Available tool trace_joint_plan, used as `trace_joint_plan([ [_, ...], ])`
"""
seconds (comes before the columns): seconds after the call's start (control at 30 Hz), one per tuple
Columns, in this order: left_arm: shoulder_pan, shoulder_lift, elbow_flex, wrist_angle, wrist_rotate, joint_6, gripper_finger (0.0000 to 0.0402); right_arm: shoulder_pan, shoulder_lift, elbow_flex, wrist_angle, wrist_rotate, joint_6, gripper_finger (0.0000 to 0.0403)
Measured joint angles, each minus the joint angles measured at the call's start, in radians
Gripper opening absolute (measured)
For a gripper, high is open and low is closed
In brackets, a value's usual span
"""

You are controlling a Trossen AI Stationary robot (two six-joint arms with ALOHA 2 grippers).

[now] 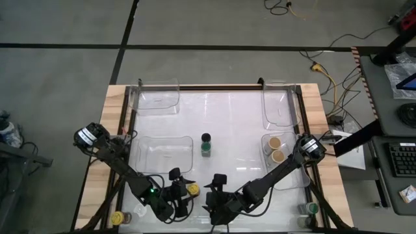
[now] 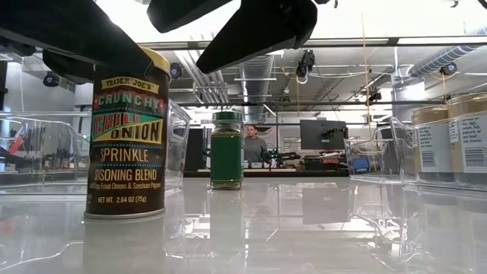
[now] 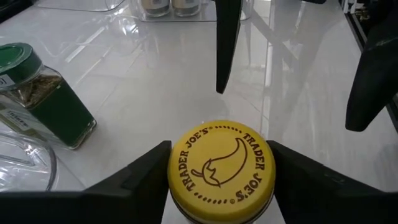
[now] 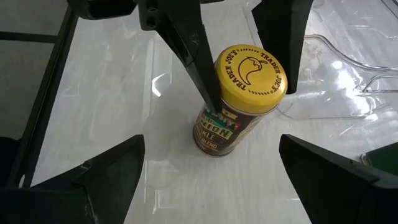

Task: Sort spices by type
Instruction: Put the top yellow spice bottle into the bottom left transparent bin

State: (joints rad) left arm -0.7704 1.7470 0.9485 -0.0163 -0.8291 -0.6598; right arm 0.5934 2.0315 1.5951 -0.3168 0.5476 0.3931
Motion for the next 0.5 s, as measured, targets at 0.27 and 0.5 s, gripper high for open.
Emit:
trace_joint_plan([
  [0.27, 0.000, -0.012, 0.003, -0.003, 0.001, 0.030, 0.0235, 0.000, 0.000, 0.000, 0.000, 0.000, 0.000, 0.0364],
  [0.5, 0.000, -0.019, 0.087, -0.028, 0.002, 0.124, 0.0222, 0.006, -0.010, 0.000, -0.025, -0.006, -0.002, 0.0364],
])
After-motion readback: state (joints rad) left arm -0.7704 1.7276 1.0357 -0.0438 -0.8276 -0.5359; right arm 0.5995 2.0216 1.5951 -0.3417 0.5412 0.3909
